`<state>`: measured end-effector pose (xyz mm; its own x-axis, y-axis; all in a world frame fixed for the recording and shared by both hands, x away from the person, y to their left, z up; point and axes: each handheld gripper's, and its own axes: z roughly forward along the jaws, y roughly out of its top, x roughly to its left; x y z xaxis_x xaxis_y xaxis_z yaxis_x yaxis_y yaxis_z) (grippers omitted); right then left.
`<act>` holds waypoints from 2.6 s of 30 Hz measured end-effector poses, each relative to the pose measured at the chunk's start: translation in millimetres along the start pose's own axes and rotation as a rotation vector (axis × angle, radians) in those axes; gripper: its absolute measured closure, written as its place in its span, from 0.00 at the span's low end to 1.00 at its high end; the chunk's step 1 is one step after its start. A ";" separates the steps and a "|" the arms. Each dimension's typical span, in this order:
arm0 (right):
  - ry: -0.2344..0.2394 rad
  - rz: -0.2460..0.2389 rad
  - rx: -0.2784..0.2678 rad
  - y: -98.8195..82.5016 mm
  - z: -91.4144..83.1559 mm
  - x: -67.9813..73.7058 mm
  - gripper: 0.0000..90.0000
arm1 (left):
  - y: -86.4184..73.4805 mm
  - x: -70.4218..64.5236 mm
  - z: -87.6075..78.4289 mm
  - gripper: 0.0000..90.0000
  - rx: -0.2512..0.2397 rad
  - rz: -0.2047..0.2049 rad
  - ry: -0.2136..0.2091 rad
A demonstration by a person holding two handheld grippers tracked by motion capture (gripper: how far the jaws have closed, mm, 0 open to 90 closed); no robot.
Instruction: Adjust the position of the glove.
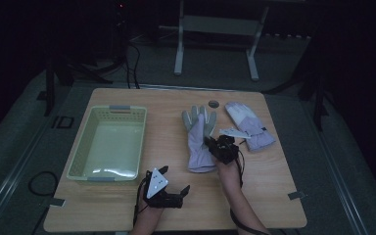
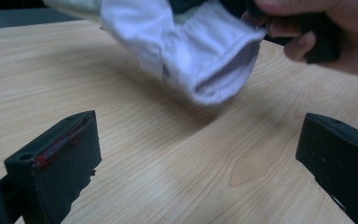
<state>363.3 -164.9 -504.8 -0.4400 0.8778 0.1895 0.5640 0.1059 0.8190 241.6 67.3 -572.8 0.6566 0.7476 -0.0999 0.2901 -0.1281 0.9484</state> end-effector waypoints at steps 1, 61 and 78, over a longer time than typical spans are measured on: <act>0.000 0.000 0.000 0.0 0.0 0.0 0.92 | 0.0 0.0 0.0 0.00 0.000 0.000 0.000; -0.125 -0.165 0.076 22.3 -33.1 -90.4 0.40 | 0.2 1.1 0.6 0.00 0.003 -0.015 0.003; -0.137 -0.131 0.090 50.8 -45.5 -165.1 0.48 | 0.2 1.4 0.5 0.00 0.003 -0.023 0.011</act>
<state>432.8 -325.7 -469.8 -0.4180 0.9084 0.0043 0.5714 0.2592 0.7787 242.9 67.9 -572.9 0.6422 0.7574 -0.1178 0.3066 -0.1129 0.9451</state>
